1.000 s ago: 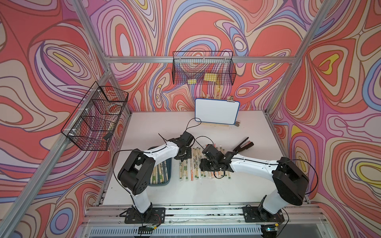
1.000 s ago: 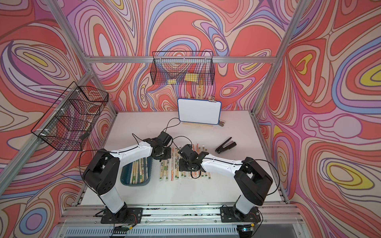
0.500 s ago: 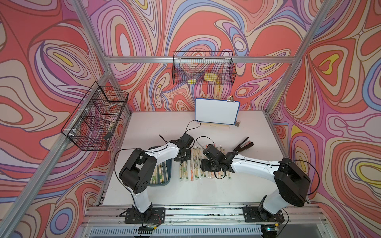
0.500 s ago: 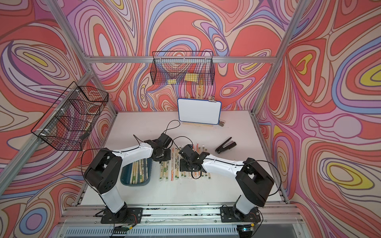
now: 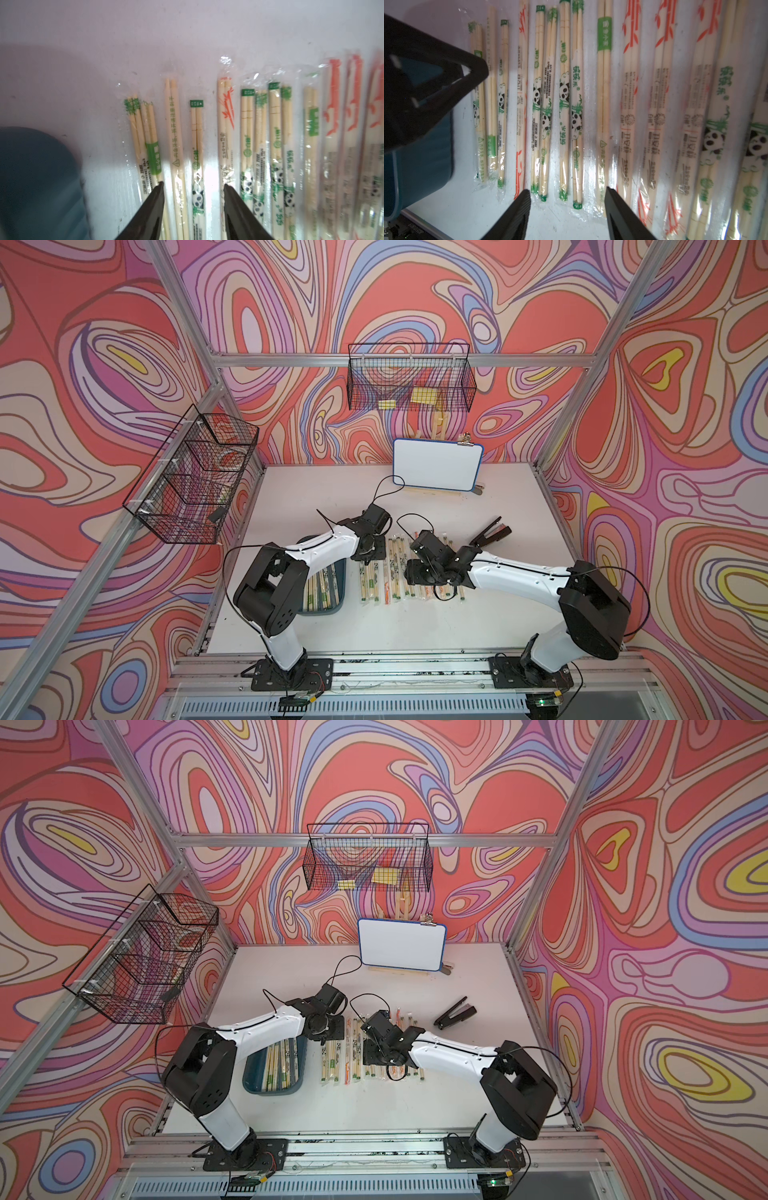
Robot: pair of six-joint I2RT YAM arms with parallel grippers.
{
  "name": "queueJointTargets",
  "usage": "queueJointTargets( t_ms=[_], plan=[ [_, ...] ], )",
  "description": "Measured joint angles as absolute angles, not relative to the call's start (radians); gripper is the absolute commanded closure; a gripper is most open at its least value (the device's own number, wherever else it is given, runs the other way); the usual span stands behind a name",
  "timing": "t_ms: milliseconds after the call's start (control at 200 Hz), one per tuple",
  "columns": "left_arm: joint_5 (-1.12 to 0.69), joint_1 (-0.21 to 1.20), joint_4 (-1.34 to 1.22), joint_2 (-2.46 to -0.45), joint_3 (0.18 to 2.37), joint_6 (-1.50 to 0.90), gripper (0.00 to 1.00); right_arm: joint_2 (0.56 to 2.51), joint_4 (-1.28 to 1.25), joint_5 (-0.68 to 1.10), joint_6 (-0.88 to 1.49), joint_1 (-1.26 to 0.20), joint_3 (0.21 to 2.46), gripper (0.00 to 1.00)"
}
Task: Take the paired disposable chopsticks out of the storage box
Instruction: Place the paired disposable chopsticks at the center of the board, then pick up the paired disposable chopsticks from the storage box.
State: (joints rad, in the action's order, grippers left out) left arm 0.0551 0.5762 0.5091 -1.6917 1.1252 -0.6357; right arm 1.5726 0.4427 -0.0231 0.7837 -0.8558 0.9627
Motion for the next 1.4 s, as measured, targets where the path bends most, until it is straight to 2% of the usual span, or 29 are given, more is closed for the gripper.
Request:
queueJointTargets(
  t_ms=[75, 240, 351, 506, 586, 681, 856, 1397],
  plan=[
    [0.06, 0.576, 0.525, -1.645, 1.142, -0.635, 0.43, 1.571, 0.444, -0.027, 0.786, -0.856, 0.963, 0.38],
    [0.11, 0.574, 0.564, -1.541, 1.159, -0.628, 0.3, 1.567, 0.46, -0.034, 0.787, -0.856, 0.963, 0.38],
    [0.144, 0.54, 0.596, -1.471, 1.153, -0.625, 0.29, 1.557, 0.466, -0.038, 0.787, -0.856, 0.963, 0.38],
    [0.17, 0.42, 0.617, -1.381, 1.102, -0.625, 0.29, 1.552, 0.467, -0.038, 0.786, -0.856, 0.963, 0.37],
    [0.179, 0.364, 0.619, -1.361, 1.055, -0.625, 0.31, 1.552, 0.467, -0.038, 0.783, -0.856, 0.964, 0.37],
    [0.178, 0.332, 0.618, -1.364, 0.992, -0.629, 0.38, 1.552, 0.474, -0.037, 0.777, -0.856, 0.973, 0.37],
    [0.155, 0.321, 0.606, -1.427, 0.916, -0.65, 0.59, 1.552, 0.479, -0.036, 0.77, -0.856, 1.005, 0.37],
    [0.125, 0.321, 0.508, -1.483, 0.829, -0.698, 0.62, 1.587, 0.48, -0.025, 0.768, -0.856, 1.017, 0.37]
  ],
)
